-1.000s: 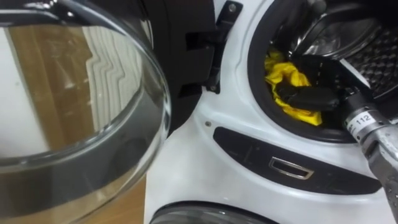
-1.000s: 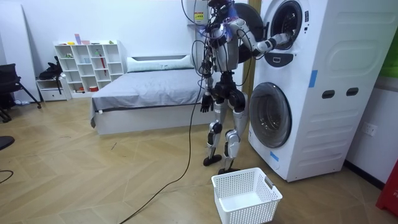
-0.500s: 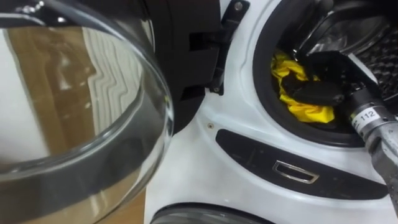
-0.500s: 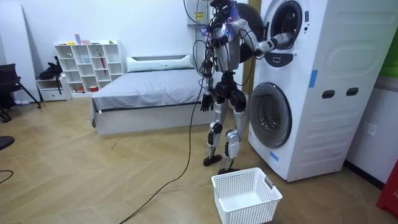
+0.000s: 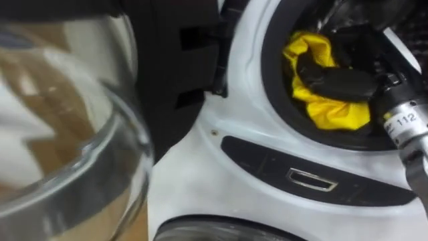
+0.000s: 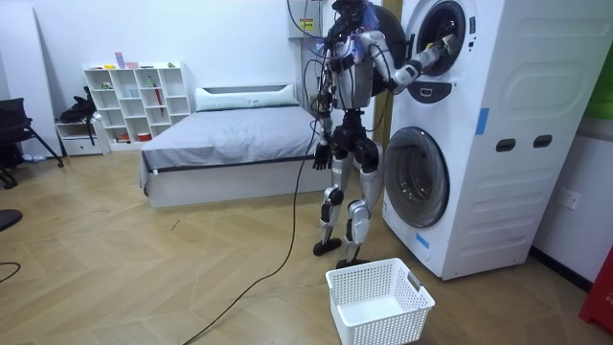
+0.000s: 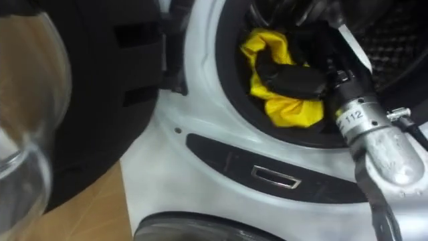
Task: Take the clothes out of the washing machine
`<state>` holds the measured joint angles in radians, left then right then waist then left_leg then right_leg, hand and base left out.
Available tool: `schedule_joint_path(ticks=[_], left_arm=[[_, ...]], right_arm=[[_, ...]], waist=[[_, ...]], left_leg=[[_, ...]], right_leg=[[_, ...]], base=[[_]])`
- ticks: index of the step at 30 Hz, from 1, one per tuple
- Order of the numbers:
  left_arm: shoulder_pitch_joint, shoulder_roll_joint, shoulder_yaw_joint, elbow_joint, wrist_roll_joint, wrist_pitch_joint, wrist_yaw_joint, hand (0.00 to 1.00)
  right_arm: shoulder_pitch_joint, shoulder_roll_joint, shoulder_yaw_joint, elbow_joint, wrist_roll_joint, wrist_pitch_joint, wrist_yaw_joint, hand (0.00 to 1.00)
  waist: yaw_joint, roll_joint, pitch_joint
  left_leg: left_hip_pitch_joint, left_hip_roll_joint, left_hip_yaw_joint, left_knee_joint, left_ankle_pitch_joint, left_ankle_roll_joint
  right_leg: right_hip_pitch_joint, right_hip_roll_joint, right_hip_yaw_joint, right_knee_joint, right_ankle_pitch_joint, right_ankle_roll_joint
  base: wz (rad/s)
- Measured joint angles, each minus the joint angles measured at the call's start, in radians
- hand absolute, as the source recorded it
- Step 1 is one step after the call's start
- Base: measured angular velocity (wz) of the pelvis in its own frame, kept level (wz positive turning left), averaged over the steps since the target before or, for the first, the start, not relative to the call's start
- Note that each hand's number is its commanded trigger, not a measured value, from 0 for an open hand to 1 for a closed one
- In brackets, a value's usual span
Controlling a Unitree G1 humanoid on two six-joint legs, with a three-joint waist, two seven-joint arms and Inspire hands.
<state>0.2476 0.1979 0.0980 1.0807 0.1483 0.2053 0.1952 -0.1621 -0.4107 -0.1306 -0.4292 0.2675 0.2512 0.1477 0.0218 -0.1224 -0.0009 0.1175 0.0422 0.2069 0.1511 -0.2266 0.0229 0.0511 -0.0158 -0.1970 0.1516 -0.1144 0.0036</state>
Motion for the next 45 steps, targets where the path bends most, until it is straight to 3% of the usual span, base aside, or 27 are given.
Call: schedule_joint_path(ticks=[4, 6, 10, 14, 18, 22, 28, 32, 37, 41, 43, 44, 45], left_arm=[[0.001, -0.002, 0.009, 0.000, 0.000, -0.009, 0.000, 0.00], [0.002, -0.003, 0.023, -0.001, -0.002, -0.018, 0.000, 0.00], [0.020, -0.001, 0.041, 0.000, -0.007, -0.040, 0.000, 0.00], [0.043, -0.003, 0.040, 0.003, -0.037, -0.042, 0.002, 0.00], [0.053, -0.006, 0.055, 0.018, -0.036, -0.044, 0.011, 0.00], [0.053, -0.006, 0.080, 0.017, -0.036, -0.048, 0.010, 0.00], [0.039, -0.006, 0.106, 0.017, -0.014, -0.060, 0.011, 0.00], [0.027, 0.001, 0.113, 0.020, -0.016, -0.063, 0.011, 0.00], [-0.003, 0.027, 0.103, 0.024, -0.017, -0.064, 0.003, 0.00], [-0.038, 0.029, 0.085, 0.036, -0.019, -0.063, -0.019, 0.00], [-0.058, 0.028, 0.086, 0.039, -0.018, -0.061, -0.028, 0.00], [-0.061, 0.028, 0.085, 0.043, -0.018, -0.058, -0.032, 0.00], [-0.069, 0.028, 0.083, 0.046, -0.018, -0.057, -0.032, 0.00]], right_arm=[[0.072, 0.011, -0.006, -0.037, 0.025, 0.000, 0.019, 1.00], [0.106, 0.016, -0.026, -0.068, 0.099, -0.004, 0.041, 1.00], [0.146, 0.016, -0.059, -0.069, 0.200, -0.005, 0.053, 1.00], [0.181, 0.018, -0.075, -0.073, 0.291, -0.009, 0.071, 1.00], [0.216, 0.018, -0.128, -0.075, 0.312, -0.009, 0.074, 1.00], [0.225, 0.018, -0.187, -0.083, 0.332, -0.009, 0.072, 1.00], [0.239, 0.017, -0.260, -0.099, 0.364, -0.010, 0.073, 1.00], [0.287, 0.017, -0.265, -0.108, 0.426, -0.010, 0.073, 1.00], [0.340, 0.014, -0.267, -0.089, 0.427, -0.010, 0.079, 1.00], [0.380, 0.013, -0.282, -0.050, 0.424, -0.005, 0.096, 1.00], [0.382, 0.013, -0.287, -0.049, 0.419, 0.003, 0.097, 1.00], [0.383, 0.013, -0.287, -0.046, 0.410, 0.004, 0.097, 1.00], [0.385, 0.013, -0.287, -0.033, 0.404, 0.004, 0.099, 1.00]], waist=[[-0.024, 0.009, -0.0027], [-0.046, 0.017, -0.0086], [-0.051, 0.019, -0.0095], [-0.068, 0.008, -0.0108], [-0.107, 0.001, -0.0111], [-0.119, -0.003, -0.0141], [-0.154, -0.006, -0.0154], [-0.163, -0.007, -0.0146], [-0.204, -0.005, -0.0106], [-0.223, 0.022, -0.0012], [-0.238, 0.024, 0.0010], [-0.252, 0.027, 0.0093], [-0.272, 0.031, 0.0094]], left_leg=[[0.000, -0.001, 0.016, 0.000, 0.000, -0.001], [0.002, -0.001, 0.021, -0.002, -0.001, -0.001], [0.016, 0.004, 0.037, -0.009, -0.005, -0.004], [0.017, 0.007, 0.049, -0.005, -0.011, -0.002], [0.015, 0.007, 0.053, 0.001, -0.012, -0.001], [0.013, 0.008, 0.063, 0.001, -0.012, -0.002], [0.015, 0.015, 0.111, -0.006, -0.016, -0.007], [0.041, 0.029, 0.207, -0.016, -0.025, -0.021], [0.054, 0.051, 0.299, -0.011, -0.041, -0.037], [0.070, 0.067, 0.398, 0.005, -0.060, -0.051], [0.067, 0.069, 0.438, 0.010, -0.062, -0.055], [0.065, 0.070, 0.456, 0.011, -0.063, -0.057], [0.060, 0.072, 0.474, 0.015, -0.064, -0.059]], right_leg=[[-0.003, -0.001, 0.003, 0.000, 0.000, 0.000], [-0.001, 0.001, 0.003, 0.000, 0.000, 0.000], [0.005, 0.004, 0.008, 0.001, 0.000, 0.000], [0.003, 0.007, 0.027, 0.008, 0.000, 0.000], [-0.005, 0.007, 0.035, 0.019, 0.000, -0.001], [-0.015, 0.011, 0.047, 0.020, 0.002, -0.003], [-0.040, 0.026, 0.092, 0.020, 0.006, -0.009], [-0.055, 0.043, 0.166, 0.021, 0.010, -0.016], [-0.078, 0.077, 0.224, 0.035, 0.022, -0.030], [-0.113, 0.108, 0.292, 0.058, 0.030, -0.038], [-0.139, 0.119, 0.315, 0.075, 0.034, -0.044], [-0.149, 0.126, 0.334, 0.076, 0.039, -0.045], [-0.163, 0.133, 0.350, 0.082, 0.041, -0.047]], base=[[-0.07], [0.05], [-0.10], [-0.11], [-0.05], [-0.10], [-0.20], [-0.60], [-0.58], [-0.70], [-0.76], [-0.53], [-0.51]])
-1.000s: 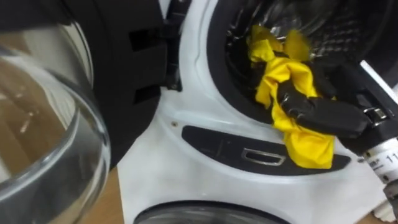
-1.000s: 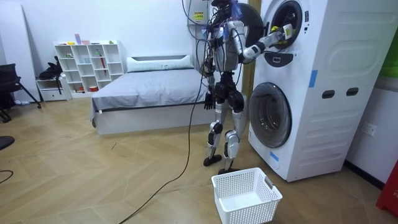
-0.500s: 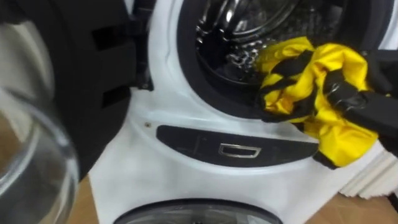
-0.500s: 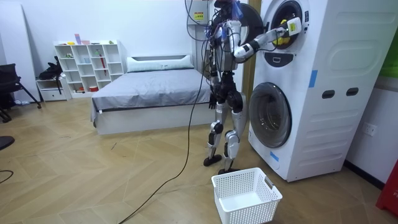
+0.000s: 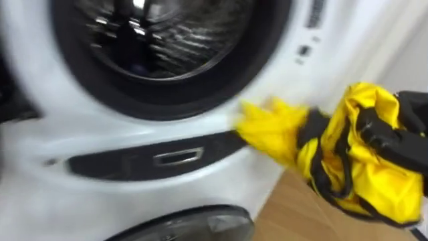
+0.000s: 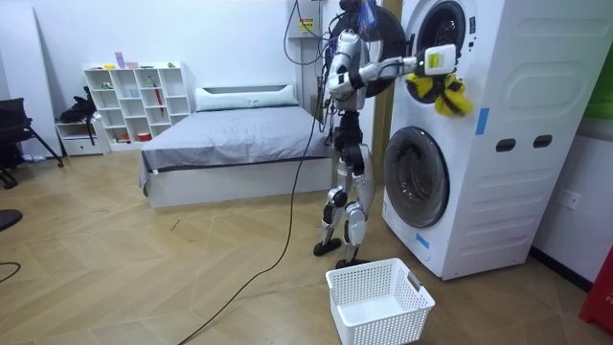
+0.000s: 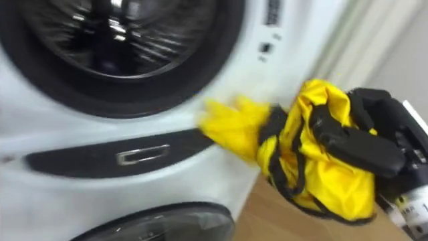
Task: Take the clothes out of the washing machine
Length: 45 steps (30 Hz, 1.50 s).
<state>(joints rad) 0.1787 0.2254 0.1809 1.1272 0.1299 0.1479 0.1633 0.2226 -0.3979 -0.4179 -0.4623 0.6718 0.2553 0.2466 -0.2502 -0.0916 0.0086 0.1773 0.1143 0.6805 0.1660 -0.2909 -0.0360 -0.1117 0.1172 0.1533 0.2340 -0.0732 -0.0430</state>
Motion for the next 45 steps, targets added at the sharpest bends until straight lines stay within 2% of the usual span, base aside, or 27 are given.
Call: schedule_joint_path(ticks=[3, 4, 5, 7, 8, 10, 11, 13, 15, 18, 19, 21, 22, 23, 25, 27, 29, 30, 31, 33, 35, 38, 42, 43, 44, 45], left_arm=[[-0.028, 0.003, -0.037, 0.005, -0.009, 0.006, -0.001, 0.00], [-0.030, 0.003, -0.047, 0.001, -0.016, 0.006, -0.001, 0.00], [-0.036, 0.002, -0.066, -0.005, -0.032, 0.005, -0.009, 0.00], [-0.049, 0.002, -0.093, -0.005, -0.049, 0.004, -0.022, 0.00], [-0.058, 0.004, -0.122, 0.000, -0.059, 0.004, -0.022, 0.00], [-0.065, 0.006, -0.169, 0.005, -0.075, 0.002, -0.023, 0.00], [-0.074, 0.005, -0.186, 0.015, -0.087, -0.001, -0.026, 0.00], [-0.080, 0.005, -0.210, 0.014, -0.099, -0.003, -0.026, 0.00], [-0.088, 0.003, -0.247, 0.014, -0.106, -0.004, -0.026, 0.00], [-0.090, -0.005, -0.264, 0.014, -0.122, -0.006, -0.023, 0.00], [-0.089, -0.012, -0.267, 0.017, -0.129, -0.010, -0.018, 0.00], [-0.091, -0.015, -0.287, 0.032, -0.140, -0.028, -0.017, 0.00], [-0.092, -0.015, -0.292, 0.032, -0.142, -0.032, -0.017, 0.00], [-0.090, -0.015, -0.307, 0.026, -0.159, -0.038, -0.015, 0.00], [-0.083, -0.016, -0.324, 0.014, -0.189, -0.046, -0.015, 0.00], [-0.086, -0.016, -0.324, 0.010, -0.246, -0.055, -0.016, 0.00], [-0.090, -0.017, -0.325, 0.012, -0.289, -0.062, -0.016, 0.00], [-0.093, -0.022, -0.325, 0.012, -0.294, -0.066, -0.017, 0.00], [-0.095, -0.023, -0.325, 0.012, -0.294, -0.068, -0.018, 0.00], [-0.097, -0.025, -0.331, 0.012, -0.295, -0.079, -0.019, 0.00], [-0.101, -0.027, -0.344, 0.012, -0.294, -0.088, -0.020, 0.00], [-0.113, -0.034, -0.343, 0.013, -0.292, -0.097, -0.022, 0.00], [-0.134, -0.041, -0.343, 0.015, -0.294, -0.112, -0.022, 0.00], [-0.135, -0.043, -0.343, 0.015, -0.295, -0.115, -0.021, 0.00], [-0.136, -0.048, -0.344, 0.014, -0.295, -0.122, -0.020, 0.00], [-0.137, -0.052, -0.345, 0.014, -0.295, -0.129, -0.019, 0.00]], right_arm=[[0.046, 0.004, 0.001, 0.046, -0.049, 0.000, 0.010, 1.00], [0.062, 0.007, 0.001, 0.051, -0.069, 0.001, 0.012, 1.00], [0.097, 0.014, 0.001, 0.056, -0.096, 0.002, 0.018, 1.00], [0.125, 0.029, 0.006, 0.098, -0.107, 0.000, 0.035, 1.00], [0.133, 0.045, 0.024, 0.142, -0.116, -0.001, 0.037, 1.00], [0.136, 0.063, 0.066, 0.208, -0.144, 0.000, 0.033, 1.00], [0.140, 0.076, 0.087, 0.253, -0.174, -0.003, 0.037, 1.00], [0.148, 0.095, 0.115, 0.324, -0.212, -0.003, 0.027, 1.00], [0.149, 0.107, 0.141, 0.401, -0.239, -0.004, 0.006, 1.00], [0.144, 0.113, 0.165, 0.494, -0.253, -0.016, -0.026, 1.00], [0.127, 0.118, 0.169, 0.548, -0.261, -0.017, -0.043, 1.00], [0.078, 0.129, 0.170, 0.665, -0.276, -0.023, -0.093, 1.00], [0.065, 0.132, 0.170, 0.690, -0.275, -0.030, -0.103, 1.00], [0.044, 0.134, 0.171, 0.739, -0.273, -0.054, -0.118, 1.00], [0.008, 0.138, 0.175, 0.811, -0.263, -0.075, -0.143, 1.00], [-0.036, 0.147, 0.185, 0.872, -0.233, -0.101, -0.180, 1.00], [-0.098, 0.147, 0.193, 0.964, -0.205, -0.141, -0.198, 1.00], [-0.129, 0.146, 0.192, 1.024, -0.199, -0.160, -0.217, 1.00], [-0.141, 0.146, 0.192, 1.048, -0.195, -0.169, -0.224, 1.00], [-0.194, 0.146, 0.192, 1.146, -0.171, -0.190, -0.241, 1.00], [-0.219, 0.146, 0.192, 1.211, -0.156, -0.205, -0.252, 1.00], [-0.240, 0.142, 0.191, 1.279, -0.134, -0.223, -0.269, 1.00], [-0.270, 0.130, 0.186, 1.329, -0.097, -0.263, -0.285, 1.00], [-0.277, 0.127, 0.186, 1.340, -0.094, -0.268, -0.288, 0.53], [-0.289, 0.120, 0.185, 1.359, -0.084, -0.278, -0.293, 0.00], [-0.297, 0.118, 0.178, 1.363, -0.078, -0.287, -0.302, 0.00]], waist=[[-0.019, 0.005, -0.0022], [-0.020, 0.007, -0.0037], [-0.027, 0.015, -0.0091], [-0.041, 0.026, -0.0107], [-0.041, 0.029, -0.0132], [-0.041, 0.035, -0.0129], [-0.042, 0.043, -0.0106], [-0.042, 0.061, -0.0168], [-0.040, 0.089, -0.0152], [-0.039, 0.126, -0.0135], [-0.037, 0.144, -0.0063], [-0.040, 0.178, -0.0157], [-0.044, 0.182, -0.0124], [-0.043, 0.190, -0.0081], [-0.042, 0.202, -0.0093], [-0.038, 0.216, -0.0118], [-0.043, 0.227, -0.0065], [-0.043, 0.239, -0.0084], [-0.041, 0.245, -0.0075], [-0.038, 0.269, -0.0040], [-0.037, 0.282, -0.0040], [-0.016, 0.285, -0.0033], [-0.016, 0.289, -0.0022], [-0.017, 0.291, -0.0015], [-0.018, 0.294, -0.0005], [-0.017, 0.298, 0.0007]], left_leg=[[-0.001, 0.012, 0.046, 0.013, -0.010, -0.015], [-0.001, 0.015, 0.052, 0.015, -0.012, -0.018], [-0.004, 0.018, 0.059, 0.015, -0.013, -0.020], [0.001, 0.020, 0.068, 0.018, -0.015, -0.024], [0.001, 0.017, 0.080, 0.021, -0.017, -0.027], [0.000, 0.014, 0.080, 0.021, -0.017, -0.027], [-0.002, 0.014, 0.078, 0.021, -0.017, -0.027], [-0.017, 0.015, 0.075, 0.021, -0.023, -0.025], [-0.036, 0.012, 0.079, 0.027, -0.024, -0.022], [-0.061, 0.009, 0.078, 0.032, -0.025, -0.019], [-0.070, 0.008, 0.074, 0.035, -0.026, -0.018], [-0.104, -0.004, 0.066, 0.039, -0.022, -0.011], [-0.112, -0.006, 0.063, 0.041, -0.021, -0.009], [-0.126, -0.009, 0.057, 0.043, -0.019, -0.006], [-0.148, -0.010, 0.050, 0.052, -0.018, -0.005], [-0.187, -0.022, 0.000, 0.058, -0.015, 0.003], [-0.216, -0.027, -0.010, 0.063, -0.011, 0.011], [-0.236, -0.028, -0.015, 0.069, -0.011, 0.013], [-0.242, -0.028, -0.017, 0.070, -0.011, 0.015], [-0.273, -0.034, -0.028, 0.076, -0.008, 0.019], [-0.290, -0.042, -0.041, 0.077, -0.004, 0.025], [-0.306, -0.056, -0.064, 0.077, 0.001, 0.031], [-0.341, -0.068, -0.084, 0.071, 0.020, 0.038], [-0.343, -0.069, -0.087, 0.071, 0.021, 0.039], [-0.350, -0.072, -0.092, 0.070, 0.024, 0.040], [-0.359, -0.074, -0.093, 0.070, 0.027, 0.042]], right_leg=[[-0.013, 0.023, 0.042, 0.007, 0.005, -0.005], [-0.014, 0.027, 0.047, 0.006, 0.006, -0.006], [-0.017, 0.031, 0.052, 0.004, 0.007, -0.008], [-0.020, 0.038, 0.066, 0.005, 0.008, -0.010], [-0.027, 0.044, 0.079, 0.009, 0.009, -0.010], [-0.040, 0.051, 0.095, 0.020, 0.009, -0.010], [-0.046, 0.053, 0.102, 0.025, 0.009, -0.010], [-0.062, 0.056, 0.105, 0.032, 0.010, -0.009], [-0.091, 0.055, 0.106, 0.046, 0.010, -0.008], [-0.118, 0.054, 0.108, 0.060, 0.010, -0.007], [-0.123, 0.050, 0.106, 0.060, 0.008, -0.005], [-0.161, 0.043, 0.107, 0.068, 0.006, -0.002], [-0.170, 0.041, 0.107, 0.074, 0.005, -0.001], [-0.182, 0.037, 0.105, 0.079, 0.003, 0.001], [-0.204, 0.033, 0.103, 0.087, 0.002, 0.001], [-0.245, 0.024, 0.094, 0.102, -0.003, 0.001], [-0.271, 0.017, 0.090, 0.101, -0.001, 0.004], [-0.289, 0.015, 0.088, 0.104, 0.000, 0.005], [-0.296, 0.013, 0.087, 0.110, 0.000, 0.006], [-0.329, 0.002, 0.069, 0.134, -0.006, 0.006], [-0.355, -0.007, 0.060, 0.160, -0.016, 0.005], [-0.384, -0.016, 0.059, 0.190, -0.037, 0.004], [-0.417, -0.034, 0.041, 0.199, -0.039, 0.004], [-0.419, -0.037, 0.036, 0.200, -0.039, 0.004], [-0.425, -0.041, 0.033, 0.200, -0.039, 0.004], [-0.433, -0.045, 0.031, 0.202, -0.039, 0.004]], base=[[-0.48], [-0.31], [-0.20], [-0.20], [-0.37], [-0.37], [-0.23], [-0.13], [-0.07], [-0.03], [0.04], [0.06], [0.10], [0.11], [0.09], [0.10], [0.12], [0.12], [0.10], [0.14], [0.21], [0.12], [0.17], [0.18], [0.16], [0.14]])
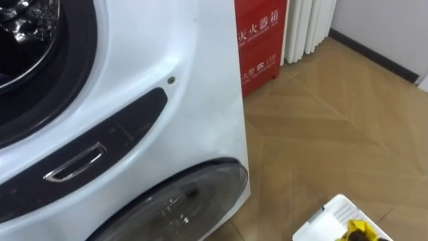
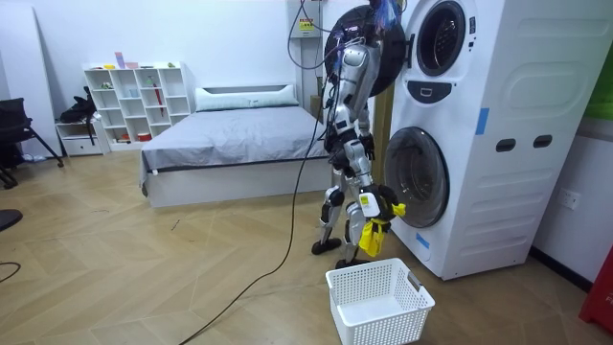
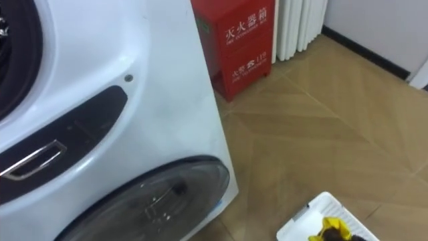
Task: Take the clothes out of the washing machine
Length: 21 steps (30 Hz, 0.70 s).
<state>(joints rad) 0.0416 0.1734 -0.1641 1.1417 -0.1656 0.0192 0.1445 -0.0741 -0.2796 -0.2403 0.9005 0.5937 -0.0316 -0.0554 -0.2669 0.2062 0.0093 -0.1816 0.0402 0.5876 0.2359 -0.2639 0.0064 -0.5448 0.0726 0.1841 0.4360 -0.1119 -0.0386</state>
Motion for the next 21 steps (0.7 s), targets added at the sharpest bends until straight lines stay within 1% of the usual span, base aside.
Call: schedule_joint_path(ticks=[1, 4, 5, 11, 14, 18, 21], left_arm=[[-0.001, -0.001, 0.000, 0.001, 0.000, -0.001, 0.000, 0.00], [-0.002, -0.001, -0.001, 0.006, -0.005, -0.002, 0.006, 0.00], [-0.003, -0.002, -0.001, 0.007, -0.022, -0.003, 0.006, 0.00], [-0.010, -0.003, -0.005, 0.007, -0.038, -0.005, 0.013, 0.00], [-0.011, -0.003, -0.005, 0.008, -0.038, -0.011, 0.023, 0.00], [-0.011, -0.003, -0.005, 0.010, -0.038, -0.016, 0.022, 0.00], [-0.011, -0.003, -0.005, 0.012, -0.039, -0.019, 0.022, 0.00]], right_arm=[[-0.004, 0.000, -0.001, 0.003, 0.003, -0.005, -0.003, 0.00], [-0.010, -0.001, 0.000, 0.017, 0.017, -0.028, -0.012, 0.00], [-0.010, -0.001, 0.000, 0.029, 0.024, -0.033, -0.018, 0.00], [-0.023, -0.002, -0.001, 0.070, 0.035, -0.035, -0.029, 0.00], [-0.018, -0.002, 0.000, 0.071, 0.037, -0.036, -0.027, 0.00], [-0.003, -0.002, -0.001, 0.073, 0.036, -0.042, -0.005, 0.00], [-0.004, -0.002, 0.002, 0.084, 0.038, -0.043, 0.013, 0.00]], waist=[[0.002, 0.000, 0.0015], [0.004, 0.001, 0.0011], [0.004, 0.001, 0.0012], [0.004, 0.000, 0.0015], [0.005, 0.001, 0.0012], [0.005, 0.001, 0.0014], [0.012, 0.001, 0.0017]], left_leg=[[-0.002, -0.001, 0.000, 0.000, 0.001, 0.001], [-0.018, -0.003, -0.009, 0.000, 0.005, 0.002], [-0.020, -0.002, -0.015, 0.000, 0.007, 0.002], [-0.029, -0.001, -0.016, 0.000, 0.009, -0.001], [-0.032, -0.001, -0.024, 0.001, 0.009, -0.001], [-0.034, -0.001, -0.042, 0.001, 0.011, -0.003], [-0.034, 0.000, -0.042, 0.002, 0.011, -0.004]], right_leg=[[-0.003, -0.001, 0.000, 0.001, 0.000, 0.000], [-0.016, -0.006, -0.012, 0.003, 0.000, 0.000], [-0.016, -0.008, -0.019, 0.003, -0.001, -0.002], [-0.026, -0.011, -0.025, 0.012, -0.006, -0.007], [-0.027, -0.014, -0.036, 0.014, -0.008, -0.009], [-0.023, -0.020, -0.053, 0.014, -0.013, -0.012], [-0.023, -0.020, -0.054, 0.014, -0.014, -0.012]], base=[[0.10], [0.11], [0.13], [0.06], [0.08], [0.13], [0.02]])
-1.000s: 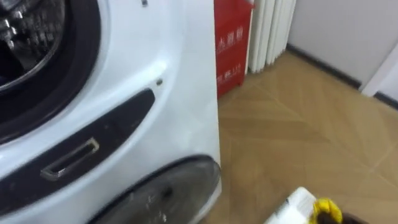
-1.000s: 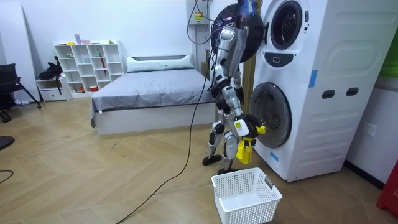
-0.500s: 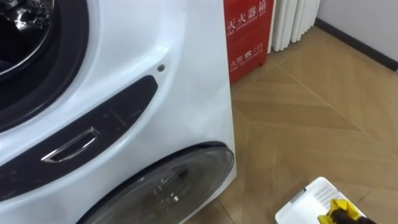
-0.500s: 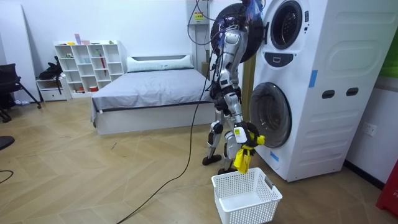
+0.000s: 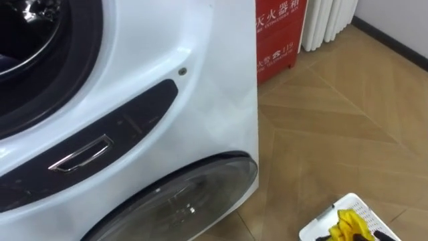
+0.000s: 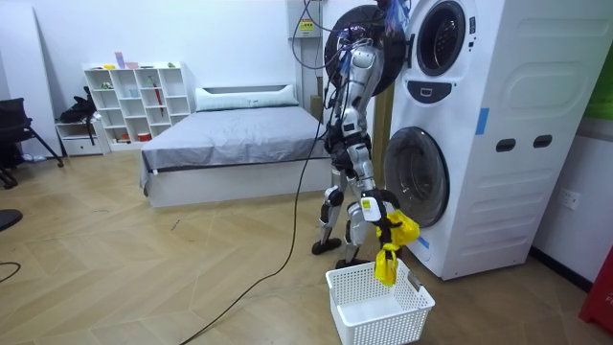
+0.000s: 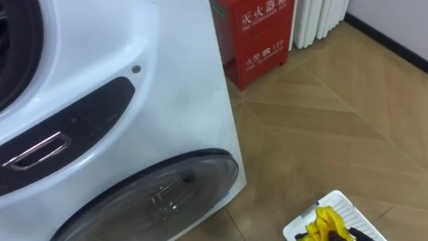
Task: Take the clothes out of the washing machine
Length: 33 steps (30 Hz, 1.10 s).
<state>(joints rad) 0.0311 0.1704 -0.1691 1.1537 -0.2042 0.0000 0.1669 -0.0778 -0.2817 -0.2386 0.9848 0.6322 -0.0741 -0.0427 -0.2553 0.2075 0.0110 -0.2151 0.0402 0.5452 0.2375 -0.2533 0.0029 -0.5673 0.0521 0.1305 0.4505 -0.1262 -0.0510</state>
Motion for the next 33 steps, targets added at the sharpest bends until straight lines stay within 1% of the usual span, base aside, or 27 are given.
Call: schedule_joint_path(ticks=[4, 7, 11, 15, 18, 25, 28, 30, 31, 32, 33], left_arm=[[0.000, 0.000, -0.001, 0.000, 0.000, -0.005, 0.000, 0.00], [0.000, 0.000, -0.001, 0.005, 0.001, -0.005, 0.000, 0.00], [-0.001, 0.000, -0.001, 0.005, 0.001, -0.006, 0.000, 0.00], [0.000, 0.000, -0.022, 0.004, 0.000, -0.005, 0.000, 0.00], [-0.001, 0.000, -0.023, 0.004, 0.000, -0.005, 0.000, 0.00], [0.000, 0.001, -0.023, 0.004, 0.000, -0.007, 0.000, 0.00], [0.002, 0.001, -0.022, 0.005, 0.000, -0.008, -0.001, 0.00], [0.005, 0.001, -0.018, 0.005, 0.001, -0.008, -0.001, 0.00], [0.007, 0.001, -0.017, 0.004, 0.003, -0.008, -0.002, 0.00], [0.014, 0.001, -0.014, 0.001, 0.005, -0.008, -0.005, 0.00], [0.035, 0.001, -0.008, -0.018, 0.010, -0.007, -0.006, 0.00]], right_arm=[[0.003, 0.000, 0.001, 0.023, 0.008, 0.000, 0.007, 0.00], [0.000, -0.001, 0.000, 0.023, 0.008, 0.000, 0.023, 0.00], [0.001, 0.000, 0.000, 0.023, 0.008, -0.001, 0.027, 0.00], [0.013, 0.000, 0.027, 0.019, 0.008, -0.001, 0.033, 0.00], [0.010, -0.001, 0.043, 0.019, 0.008, -0.001, 0.032, 0.00], [0.001, -0.001, 0.044, 0.019, 0.014, -0.001, 0.032, 0.00], [0.007, -0.002, 0.039, 0.019, 0.012, -0.001, 0.030, 0.00], [0.029, -0.006, 0.038, 0.019, 0.008, -0.001, 0.021, 0.00], [0.042, -0.005, 0.038, 0.019, 0.006, -0.001, 0.021, 0.00], [0.053, -0.003, 0.037, 0.019, -0.004, -0.001, 0.023, 0.00], [0.072, 0.001, 0.039, 0.019, -0.006, 0.001, 0.025, 0.00]], waist=[[0.015, 0.000, 0.0006], [0.015, -0.001, 0.0014], [0.014, -0.001, 0.0016], [0.018, -0.010, 0.0085], [0.017, -0.013, 0.0101], [0.017, -0.013, 0.0095], [0.017, -0.015, 0.0089], [0.017, -0.017, 0.0084], [0.018, -0.018, 0.0079], [0.018, -0.023, 0.0059], [0.026, -0.029, 0.0011]], left_leg=[[-0.001, 0.000, -0.003, 0.000, 0.000, 0.000], [-0.003, 0.000, -0.006, 0.000, 0.000, 0.000], [-0.009, -0.002, -0.025, 0.000, 0.002, 0.000], [-0.010, -0.003, -0.028, -0.004, 0.006, 0.000], [-0.013, -0.002, -0.028, -0.004, 0.007, 0.000], [-0.014, -0.001, -0.028, -0.004, 0.007, 0.000], [0.007, 0.001, -0.038, -0.004, 0.007, -0.001], [0.044, 0.003, -0.056, -0.014, 0.013, -0.006], [0.055, 0.003, -0.057, -0.020, 0.015, -0.007], [0.075, 0.003, -0.061, -0.028, 0.018, -0.007], [0.093, 0.003, -0.066, -0.034, 0.020, -0.009]], right_leg=[[0.000, -0.001, -0.002, 0.000, -0.001, 0.000], [-0.001, -0.002, -0.003, 0.000, -0.003, 0.000], [-0.001, -0.010, -0.020, 0.000, -0.007, -0.001], [-0.001, -0.015, -0.027, 0.000, -0.008, -0.002], [-0.002, -0.015, -0.028, 0.000, -0.009, -0.002], [-0.001, -0.016, -0.033, -0.001, -0.009, -0.003], [0.028, -0.017, -0.044, -0.007, -0.011, -0.005], [0.079, -0.022, -0.062, -0.026, -0.014, -0.007], [0.091, -0.024, -0.069, -0.028, -0.017, -0.007], [0.118, -0.029, -0.085, -0.033, -0.025, -0.007], [0.140, -0.032, -0.099, -0.038, -0.030, -0.007]], base=[[0.00], [0.01], [0.13], [0.08], [0.02], [0.00], [0.07], [0.23], [0.35], [0.37], [0.36]])
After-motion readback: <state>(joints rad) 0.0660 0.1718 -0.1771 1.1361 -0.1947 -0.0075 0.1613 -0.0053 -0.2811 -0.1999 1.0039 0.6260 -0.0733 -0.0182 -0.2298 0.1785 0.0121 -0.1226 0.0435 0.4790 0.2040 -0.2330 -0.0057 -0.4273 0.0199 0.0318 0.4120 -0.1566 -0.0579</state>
